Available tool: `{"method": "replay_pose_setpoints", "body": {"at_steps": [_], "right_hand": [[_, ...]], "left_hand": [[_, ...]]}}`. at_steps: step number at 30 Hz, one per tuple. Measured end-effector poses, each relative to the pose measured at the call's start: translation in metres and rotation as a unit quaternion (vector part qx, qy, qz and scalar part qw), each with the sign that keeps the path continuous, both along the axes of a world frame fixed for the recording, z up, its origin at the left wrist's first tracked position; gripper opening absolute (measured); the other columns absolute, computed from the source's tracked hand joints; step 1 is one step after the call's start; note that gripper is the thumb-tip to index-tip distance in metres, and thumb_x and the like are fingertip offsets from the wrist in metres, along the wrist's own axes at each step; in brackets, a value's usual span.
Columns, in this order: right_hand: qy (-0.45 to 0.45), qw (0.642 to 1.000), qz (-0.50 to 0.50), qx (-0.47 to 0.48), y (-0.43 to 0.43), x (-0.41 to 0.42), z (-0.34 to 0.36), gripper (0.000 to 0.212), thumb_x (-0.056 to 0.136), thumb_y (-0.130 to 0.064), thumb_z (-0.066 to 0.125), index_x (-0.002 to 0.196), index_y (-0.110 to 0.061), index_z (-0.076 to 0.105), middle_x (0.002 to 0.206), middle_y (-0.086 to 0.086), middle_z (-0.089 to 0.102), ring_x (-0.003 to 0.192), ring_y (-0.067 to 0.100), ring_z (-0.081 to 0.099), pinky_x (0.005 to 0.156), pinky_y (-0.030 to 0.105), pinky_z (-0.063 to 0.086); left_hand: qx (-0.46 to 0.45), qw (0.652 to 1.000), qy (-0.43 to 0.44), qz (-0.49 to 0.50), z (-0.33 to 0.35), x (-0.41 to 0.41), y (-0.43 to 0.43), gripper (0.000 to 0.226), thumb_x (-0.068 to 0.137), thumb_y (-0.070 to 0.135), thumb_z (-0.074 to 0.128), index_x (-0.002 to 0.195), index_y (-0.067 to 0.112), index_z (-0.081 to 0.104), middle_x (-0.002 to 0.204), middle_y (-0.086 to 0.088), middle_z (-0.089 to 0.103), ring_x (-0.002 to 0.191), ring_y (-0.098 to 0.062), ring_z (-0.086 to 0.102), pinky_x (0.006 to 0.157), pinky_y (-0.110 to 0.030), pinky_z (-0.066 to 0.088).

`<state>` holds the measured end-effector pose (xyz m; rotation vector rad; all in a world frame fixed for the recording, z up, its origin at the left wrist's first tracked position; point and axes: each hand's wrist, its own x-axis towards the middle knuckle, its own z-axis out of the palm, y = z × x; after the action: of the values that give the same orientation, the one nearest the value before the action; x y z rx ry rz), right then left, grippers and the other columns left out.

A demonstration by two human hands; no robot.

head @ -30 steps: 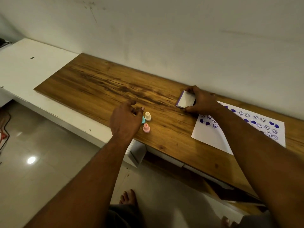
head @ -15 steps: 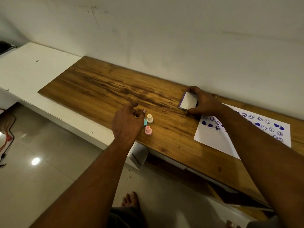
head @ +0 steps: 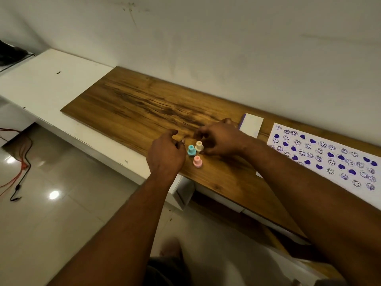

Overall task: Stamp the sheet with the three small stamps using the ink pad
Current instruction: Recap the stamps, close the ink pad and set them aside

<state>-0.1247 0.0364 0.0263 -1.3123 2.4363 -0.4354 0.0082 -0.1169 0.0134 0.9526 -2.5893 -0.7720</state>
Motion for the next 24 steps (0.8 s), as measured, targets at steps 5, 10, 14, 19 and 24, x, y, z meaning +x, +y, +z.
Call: {"method": "replay_pose_setpoints", "body": {"at_steps": [5, 10, 14, 19, 24], "right_hand": [[0.024, 1.000, -0.002, -0.010, -0.012, 0.002, -0.010, 0.026, 0.091, -0.046, 0.071, 0.116, -0.039, 0.066, 0.118, -0.017, 0.066, 0.113, 0.009, 0.059, 0.115, 0.051, 0.030], [0.058, 0.993, -0.092, -0.041, -0.019, -0.016, -0.015, 0.027, 0.091, -0.042, 0.073, 0.118, -0.038, 0.069, 0.114, -0.013, 0.071, 0.112, 0.013, 0.062, 0.111, 0.049, 0.028], [0.121, 0.967, -0.214, -0.072, -0.019, -0.047, -0.018, 0.036, 0.092, -0.037, 0.069, 0.127, -0.037, 0.061, 0.109, -0.008, 0.075, 0.110, 0.019, 0.066, 0.107, 0.048, 0.031], [0.119, 0.939, -0.316, -0.066, -0.008, -0.086, -0.022, 0.046, 0.088, -0.036, 0.076, 0.130, -0.032, 0.058, 0.105, -0.005, 0.077, 0.105, 0.024, 0.068, 0.106, 0.049, 0.031], [0.112, 0.928, -0.354, -0.039, 0.014, -0.104, -0.019, 0.052, 0.087, -0.036, 0.078, 0.134, -0.029, 0.057, 0.116, 0.000, 0.076, 0.117, 0.028, 0.065, 0.107, 0.048, 0.032]], "left_hand": [[0.006, 1.000, -0.007, 0.003, -0.002, -0.001, -0.003, 0.045, 0.096, 0.043, 0.068, 0.139, 0.030, 0.061, 0.081, 0.017, 0.060, 0.075, -0.004, 0.051, 0.069, -0.028, 0.039], [0.003, 1.000, -0.005, 0.015, -0.004, 0.000, -0.002, 0.045, 0.097, 0.043, 0.068, 0.139, 0.030, 0.061, 0.089, 0.014, 0.058, 0.081, -0.005, 0.048, 0.071, -0.029, 0.040], [0.003, 1.000, -0.016, 0.009, -0.006, 0.001, -0.003, 0.044, 0.098, 0.041, 0.067, 0.140, 0.030, 0.060, 0.100, 0.008, 0.071, 0.085, -0.008, 0.052, 0.072, -0.030, 0.044], [-0.002, 0.999, -0.033, -0.003, -0.009, -0.001, -0.001, 0.046, 0.099, 0.039, 0.066, 0.143, 0.031, 0.057, 0.106, 0.005, 0.073, 0.085, -0.009, 0.054, 0.073, -0.031, 0.046], [0.003, 0.999, -0.042, -0.003, -0.009, -0.005, 0.006, 0.046, 0.099, 0.040, 0.067, 0.143, 0.034, 0.056, 0.106, 0.007, 0.073, 0.084, -0.006, 0.050, 0.071, -0.029, 0.041]]}}
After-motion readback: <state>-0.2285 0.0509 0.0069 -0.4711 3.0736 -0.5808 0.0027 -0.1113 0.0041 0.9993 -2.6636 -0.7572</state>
